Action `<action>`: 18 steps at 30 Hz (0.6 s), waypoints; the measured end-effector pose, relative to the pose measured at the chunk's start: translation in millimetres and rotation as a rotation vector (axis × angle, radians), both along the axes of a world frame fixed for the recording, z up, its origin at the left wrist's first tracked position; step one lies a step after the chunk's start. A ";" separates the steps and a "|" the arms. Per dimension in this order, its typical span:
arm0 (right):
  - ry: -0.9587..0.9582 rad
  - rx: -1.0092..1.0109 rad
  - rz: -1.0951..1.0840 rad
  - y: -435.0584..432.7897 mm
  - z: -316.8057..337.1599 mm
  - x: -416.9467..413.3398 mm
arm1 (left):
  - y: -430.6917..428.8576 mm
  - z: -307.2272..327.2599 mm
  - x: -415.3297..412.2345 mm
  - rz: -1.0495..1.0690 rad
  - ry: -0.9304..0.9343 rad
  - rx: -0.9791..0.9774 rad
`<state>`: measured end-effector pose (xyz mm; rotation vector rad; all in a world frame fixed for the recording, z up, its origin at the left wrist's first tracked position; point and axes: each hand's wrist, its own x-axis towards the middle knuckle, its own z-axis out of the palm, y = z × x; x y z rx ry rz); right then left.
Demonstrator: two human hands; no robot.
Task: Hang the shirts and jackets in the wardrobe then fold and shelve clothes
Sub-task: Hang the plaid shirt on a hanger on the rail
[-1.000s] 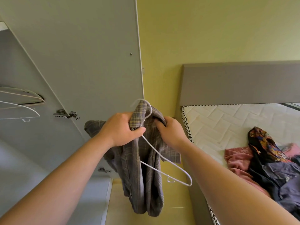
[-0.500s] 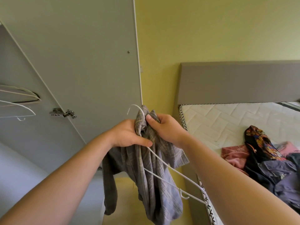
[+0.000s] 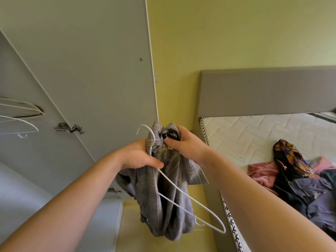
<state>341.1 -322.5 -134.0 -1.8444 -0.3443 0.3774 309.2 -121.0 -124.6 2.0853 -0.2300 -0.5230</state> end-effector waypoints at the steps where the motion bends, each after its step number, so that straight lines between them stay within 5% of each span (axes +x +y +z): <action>1: -0.015 -0.026 -0.003 0.4 0.3 0.0 | -0.5 -2.0 -0.7 0.012 0.014 -0.014; 8: -0.088 -0.198 0.064 -3.8 -5.8 0.2 | 2.4 -1.8 1.8 0.084 -0.034 -0.024; 12: -0.146 -0.473 0.195 -6.8 -10.6 1.8 | 9.6 1.3 4.4 0.142 -0.053 -0.003; 18: -0.201 -0.860 0.111 -18.1 -39.5 8.9 | 11.8 6.9 1.5 0.174 -0.084 -0.008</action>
